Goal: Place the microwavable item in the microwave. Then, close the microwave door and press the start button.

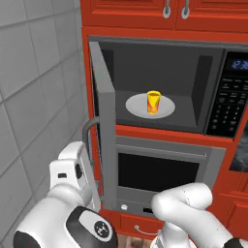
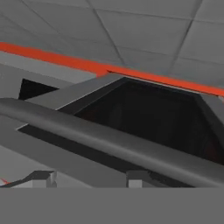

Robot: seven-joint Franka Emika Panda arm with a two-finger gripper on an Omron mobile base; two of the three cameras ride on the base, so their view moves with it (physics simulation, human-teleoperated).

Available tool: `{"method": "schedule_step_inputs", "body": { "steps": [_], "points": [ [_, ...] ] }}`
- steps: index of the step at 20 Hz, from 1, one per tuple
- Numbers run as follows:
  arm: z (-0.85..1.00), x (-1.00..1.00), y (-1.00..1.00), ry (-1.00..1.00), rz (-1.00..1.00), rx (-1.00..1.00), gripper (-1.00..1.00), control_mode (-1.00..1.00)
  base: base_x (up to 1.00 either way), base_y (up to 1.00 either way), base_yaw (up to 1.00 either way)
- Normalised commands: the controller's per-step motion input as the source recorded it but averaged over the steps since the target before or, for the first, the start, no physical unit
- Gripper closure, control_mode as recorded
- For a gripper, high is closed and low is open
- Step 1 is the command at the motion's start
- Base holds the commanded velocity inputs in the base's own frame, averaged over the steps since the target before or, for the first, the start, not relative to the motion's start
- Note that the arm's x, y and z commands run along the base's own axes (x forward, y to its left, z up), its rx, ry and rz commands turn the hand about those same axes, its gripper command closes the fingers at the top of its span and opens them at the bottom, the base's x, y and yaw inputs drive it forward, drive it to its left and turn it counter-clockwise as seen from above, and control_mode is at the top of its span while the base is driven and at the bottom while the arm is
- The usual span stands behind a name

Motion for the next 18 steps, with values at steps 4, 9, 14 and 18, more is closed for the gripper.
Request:
{"method": "schedule_step_inputs", "body": {
  "steps": [4, 9, 14, 18],
  "points": [
    [0.17, 0.42, -1.00, -0.03, 0.01, 0.04, -1.00, -1.00, 0.00, 0.00, 0.00],
    [0.07, 0.42, -1.00, -0.02, 0.00, 0.06, -1.00, -1.00, 0.00, 0.00, 0.00],
    [0.00, 0.68, -1.00, 0.00, 0.00, 0.08, -1.00, -1.00, 0.00, 0.00, 0.00],
    [0.06, 0.93, -1.00, 0.04, 0.00, 0.09, -1.00, -1.00, 0.00, 0.00, 0.00]
  ]
}}
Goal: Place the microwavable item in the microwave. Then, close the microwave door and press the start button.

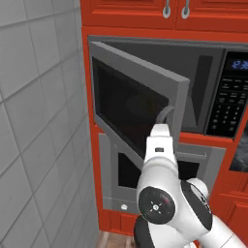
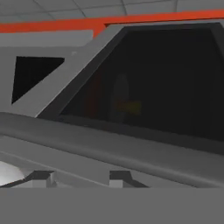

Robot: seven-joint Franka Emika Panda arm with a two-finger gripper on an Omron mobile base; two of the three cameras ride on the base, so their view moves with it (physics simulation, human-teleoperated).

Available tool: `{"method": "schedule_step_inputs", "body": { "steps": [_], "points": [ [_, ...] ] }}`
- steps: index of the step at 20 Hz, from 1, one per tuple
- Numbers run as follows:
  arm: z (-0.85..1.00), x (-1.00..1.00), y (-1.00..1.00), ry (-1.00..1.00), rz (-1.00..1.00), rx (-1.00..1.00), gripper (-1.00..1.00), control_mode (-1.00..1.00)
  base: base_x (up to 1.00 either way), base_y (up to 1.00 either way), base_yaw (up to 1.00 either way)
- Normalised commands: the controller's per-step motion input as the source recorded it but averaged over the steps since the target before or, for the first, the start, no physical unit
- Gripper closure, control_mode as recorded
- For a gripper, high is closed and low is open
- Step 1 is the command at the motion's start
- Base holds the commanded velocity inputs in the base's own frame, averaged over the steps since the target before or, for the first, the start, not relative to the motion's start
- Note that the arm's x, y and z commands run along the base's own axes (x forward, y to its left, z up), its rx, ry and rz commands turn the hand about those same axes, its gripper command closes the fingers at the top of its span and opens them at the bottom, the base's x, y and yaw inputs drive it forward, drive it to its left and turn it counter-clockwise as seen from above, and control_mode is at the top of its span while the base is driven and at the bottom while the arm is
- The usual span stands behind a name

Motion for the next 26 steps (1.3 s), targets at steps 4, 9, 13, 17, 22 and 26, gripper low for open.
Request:
{"method": "schedule_step_inputs", "body": {
  "steps": [4, 9, 13, 17, 22, 26],
  "points": [
    [0.12, 1.00, -0.99, 0.02, 0.03, 0.07, -1.00, -1.00, 0.00, 0.00, 0.00],
    [0.14, 1.00, -0.79, 0.00, 0.08, 0.05, -1.00, -1.00, 0.00, 0.00, 0.00],
    [0.13, 1.00, -0.64, -0.02, 0.15, 0.03, -1.00, -1.00, 0.00, 0.00, 0.00],
    [0.11, 1.00, -0.56, -0.07, 0.18, 0.01, -1.00, -1.00, 0.00, 0.00, 0.00],
    [0.18, 1.00, -0.25, -0.03, 0.11, 0.00, -1.00, -1.00, 0.00, 0.00, 0.00],
    [0.21, 1.00, -0.17, 0.00, 0.04, 0.00, -1.00, -1.00, 0.00, 0.00, 0.00]
  ]
}}
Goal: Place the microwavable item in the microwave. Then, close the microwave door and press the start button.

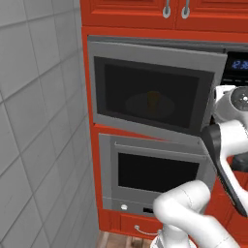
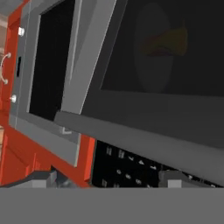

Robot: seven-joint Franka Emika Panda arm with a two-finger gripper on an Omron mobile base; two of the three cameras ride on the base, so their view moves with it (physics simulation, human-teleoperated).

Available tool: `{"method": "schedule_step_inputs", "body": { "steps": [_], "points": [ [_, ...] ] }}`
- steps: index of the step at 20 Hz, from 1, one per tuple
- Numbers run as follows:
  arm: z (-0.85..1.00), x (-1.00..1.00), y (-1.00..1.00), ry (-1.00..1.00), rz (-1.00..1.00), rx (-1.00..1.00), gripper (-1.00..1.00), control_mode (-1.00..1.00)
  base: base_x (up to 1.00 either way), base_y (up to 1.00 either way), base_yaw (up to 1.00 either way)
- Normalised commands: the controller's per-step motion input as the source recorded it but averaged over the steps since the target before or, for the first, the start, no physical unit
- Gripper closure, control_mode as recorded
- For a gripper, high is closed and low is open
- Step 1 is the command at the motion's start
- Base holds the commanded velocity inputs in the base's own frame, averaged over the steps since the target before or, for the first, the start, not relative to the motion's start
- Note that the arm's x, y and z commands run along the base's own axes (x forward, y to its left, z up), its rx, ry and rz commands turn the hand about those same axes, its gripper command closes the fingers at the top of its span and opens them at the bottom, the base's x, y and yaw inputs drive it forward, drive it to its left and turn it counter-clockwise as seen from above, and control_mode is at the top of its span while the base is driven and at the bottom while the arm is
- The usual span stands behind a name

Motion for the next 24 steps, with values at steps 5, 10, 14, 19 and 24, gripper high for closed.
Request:
{"method": "schedule_step_inputs", "body": {
  "steps": [5, 10, 14, 19, 24],
  "points": [
    [0.25, 0.90, -0.02, -0.01, 0.00, 0.00, -1.00, -1.00, 0.00, 0.00, 0.00],
    [0.22, 0.76, 0.00, 0.00, 0.00, 0.00, -1.00, -1.00, 0.00, 0.00, 0.00],
    [0.14, 0.82, -0.04, 0.00, 0.00, 0.00, -1.00, -1.00, 0.00, 0.00, 0.00],
    [0.08, 0.67, -0.14, 0.00, 0.00, 0.00, -1.00, -1.00, 0.00, 0.00, 0.00],
    [0.01, 0.21, -0.06, -0.08, 0.00, 0.00, -1.00, -1.00, 0.00, 0.00, 0.00]
  ]
}}
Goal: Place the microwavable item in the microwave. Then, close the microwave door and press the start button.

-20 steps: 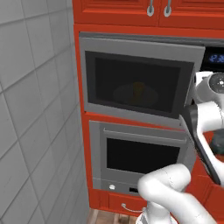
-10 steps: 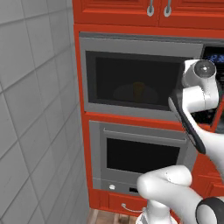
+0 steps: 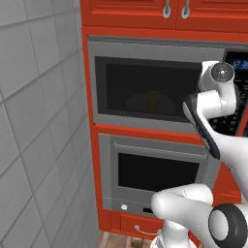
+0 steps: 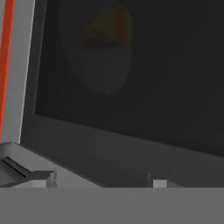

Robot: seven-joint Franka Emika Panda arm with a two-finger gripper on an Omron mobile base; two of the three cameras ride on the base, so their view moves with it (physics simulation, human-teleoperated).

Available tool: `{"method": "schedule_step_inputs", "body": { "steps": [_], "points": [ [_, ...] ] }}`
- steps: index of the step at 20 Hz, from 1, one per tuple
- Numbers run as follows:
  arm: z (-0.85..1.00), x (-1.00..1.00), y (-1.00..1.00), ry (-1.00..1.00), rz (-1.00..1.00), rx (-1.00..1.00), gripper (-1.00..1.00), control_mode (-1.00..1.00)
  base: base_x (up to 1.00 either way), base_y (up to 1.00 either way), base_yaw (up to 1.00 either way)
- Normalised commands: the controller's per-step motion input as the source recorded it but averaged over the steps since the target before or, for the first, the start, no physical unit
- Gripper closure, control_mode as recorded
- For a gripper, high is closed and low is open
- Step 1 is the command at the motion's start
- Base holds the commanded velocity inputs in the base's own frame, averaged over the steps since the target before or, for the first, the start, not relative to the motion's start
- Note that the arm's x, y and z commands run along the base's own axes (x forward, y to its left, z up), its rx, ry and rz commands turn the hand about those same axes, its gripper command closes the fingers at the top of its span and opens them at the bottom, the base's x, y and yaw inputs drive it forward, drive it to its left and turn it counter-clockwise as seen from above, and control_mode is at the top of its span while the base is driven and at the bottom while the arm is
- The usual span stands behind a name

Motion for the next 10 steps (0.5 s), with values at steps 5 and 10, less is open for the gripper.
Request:
{"method": "schedule_step_inputs", "body": {
  "steps": [5, 10],
  "points": [
    [0.11, -0.77, 0.25, -0.16, 0.00, -0.02, -1.00, -1.00, 0.00, 0.00, 0.00],
    [0.44, -0.81, 0.48, -0.08, 0.00, -0.02, -1.00, -1.00, 0.00, 0.00, 0.00]
  ]
}}
